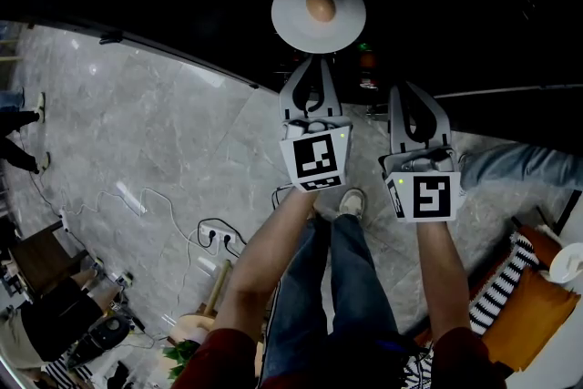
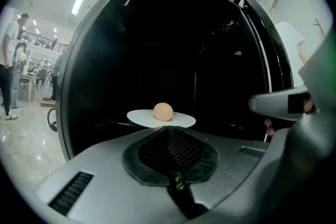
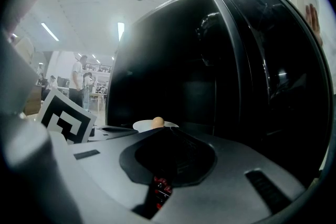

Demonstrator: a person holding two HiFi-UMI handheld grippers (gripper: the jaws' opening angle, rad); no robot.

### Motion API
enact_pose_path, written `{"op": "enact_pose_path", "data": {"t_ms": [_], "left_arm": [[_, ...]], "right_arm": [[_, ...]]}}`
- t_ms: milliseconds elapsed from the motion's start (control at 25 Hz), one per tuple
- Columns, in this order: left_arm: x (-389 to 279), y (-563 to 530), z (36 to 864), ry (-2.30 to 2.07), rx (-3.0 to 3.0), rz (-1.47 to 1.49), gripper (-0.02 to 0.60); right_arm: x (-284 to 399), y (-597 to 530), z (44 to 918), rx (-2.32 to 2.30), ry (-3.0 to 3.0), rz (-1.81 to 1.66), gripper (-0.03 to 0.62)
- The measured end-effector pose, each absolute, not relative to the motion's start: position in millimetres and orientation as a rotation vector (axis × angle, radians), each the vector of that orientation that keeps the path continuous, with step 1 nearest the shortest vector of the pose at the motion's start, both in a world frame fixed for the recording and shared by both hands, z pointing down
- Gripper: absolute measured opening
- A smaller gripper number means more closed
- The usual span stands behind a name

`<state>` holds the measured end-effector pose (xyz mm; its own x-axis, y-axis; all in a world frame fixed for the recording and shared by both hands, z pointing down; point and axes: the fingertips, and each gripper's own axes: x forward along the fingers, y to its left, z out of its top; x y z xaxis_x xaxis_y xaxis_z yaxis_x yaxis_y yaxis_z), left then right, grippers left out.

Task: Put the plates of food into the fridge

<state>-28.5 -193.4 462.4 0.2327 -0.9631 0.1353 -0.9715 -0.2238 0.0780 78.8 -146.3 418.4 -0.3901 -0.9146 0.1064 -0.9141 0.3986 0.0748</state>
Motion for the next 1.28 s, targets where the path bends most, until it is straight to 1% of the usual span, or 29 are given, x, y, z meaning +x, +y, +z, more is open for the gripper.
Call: {"op": "enact_pose_path", "data": {"t_ms": [160,440,1280], "left_arm": [[-24.4,-194.7,458.9,-1.871,2.397,0.129,0.006],[-21.7,-201.2,460.5,-1.857,2.366,0.093,0.006],[-21.5,-218.5,461.7,-1.864,2.382,0.13,0.006]], "right_arm": [[79.1,-145.5,419.5,1.643,-2.51,-0.015,0.011],[78.8,-146.0,422.8,1.629,-2.507,-0.017,0.011],[80.1,-147.9,424.0,1.628,-2.507,-0.013,0.011]]}}
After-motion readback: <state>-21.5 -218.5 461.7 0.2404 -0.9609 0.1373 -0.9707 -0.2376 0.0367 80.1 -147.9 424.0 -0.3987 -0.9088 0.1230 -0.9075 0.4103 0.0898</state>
